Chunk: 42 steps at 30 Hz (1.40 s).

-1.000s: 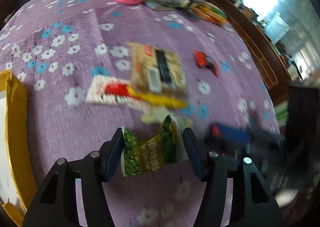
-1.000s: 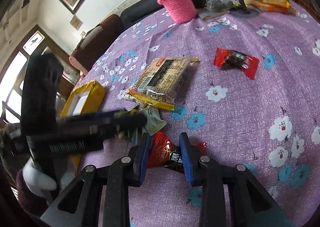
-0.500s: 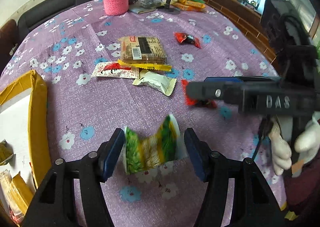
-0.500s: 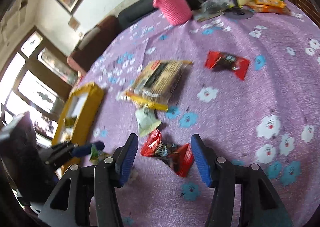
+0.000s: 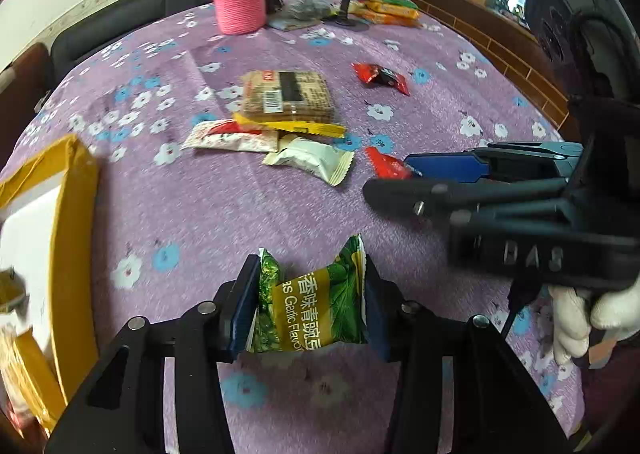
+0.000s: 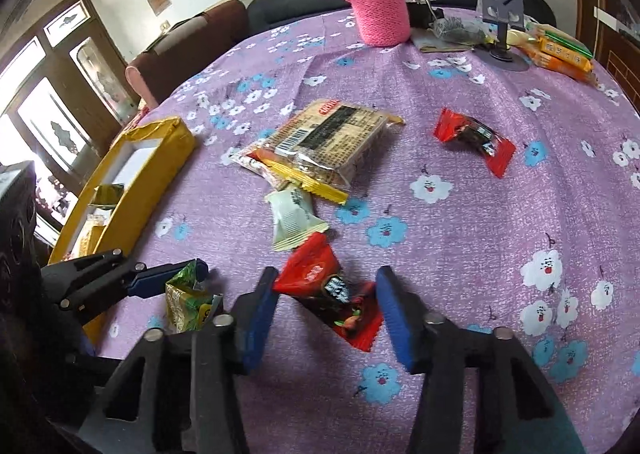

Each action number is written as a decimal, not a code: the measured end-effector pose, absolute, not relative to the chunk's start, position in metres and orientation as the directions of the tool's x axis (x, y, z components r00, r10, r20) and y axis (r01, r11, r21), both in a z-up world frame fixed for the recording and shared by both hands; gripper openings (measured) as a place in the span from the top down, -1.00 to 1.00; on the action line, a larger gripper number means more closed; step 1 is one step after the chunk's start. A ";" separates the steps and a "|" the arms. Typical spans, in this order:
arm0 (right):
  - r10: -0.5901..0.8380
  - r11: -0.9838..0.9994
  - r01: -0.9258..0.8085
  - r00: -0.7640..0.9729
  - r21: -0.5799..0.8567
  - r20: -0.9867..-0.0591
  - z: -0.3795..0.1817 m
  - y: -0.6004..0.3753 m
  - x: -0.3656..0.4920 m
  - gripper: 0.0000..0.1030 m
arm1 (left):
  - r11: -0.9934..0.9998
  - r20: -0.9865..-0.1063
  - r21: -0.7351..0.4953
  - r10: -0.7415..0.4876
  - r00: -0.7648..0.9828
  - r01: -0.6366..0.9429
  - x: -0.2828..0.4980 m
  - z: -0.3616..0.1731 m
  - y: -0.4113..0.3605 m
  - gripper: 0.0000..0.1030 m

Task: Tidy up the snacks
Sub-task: 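Grasp another green pea snack bag with the left tool while the right tool grasps a red candy, then drop the green bag and red candy into the box with both tools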

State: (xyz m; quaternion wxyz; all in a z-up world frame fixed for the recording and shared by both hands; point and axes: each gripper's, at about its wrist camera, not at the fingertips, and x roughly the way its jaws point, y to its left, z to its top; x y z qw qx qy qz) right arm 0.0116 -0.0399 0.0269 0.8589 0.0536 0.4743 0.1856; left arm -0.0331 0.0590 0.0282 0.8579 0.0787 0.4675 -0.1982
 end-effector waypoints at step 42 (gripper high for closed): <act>0.611 0.748 -0.527 0.310 0.402 -0.729 0.066 0.209 0.000 0.10 | 0.902 -0.770 -0.379 -0.182 0.612 -0.209 -0.001 0.057 0.366 -0.10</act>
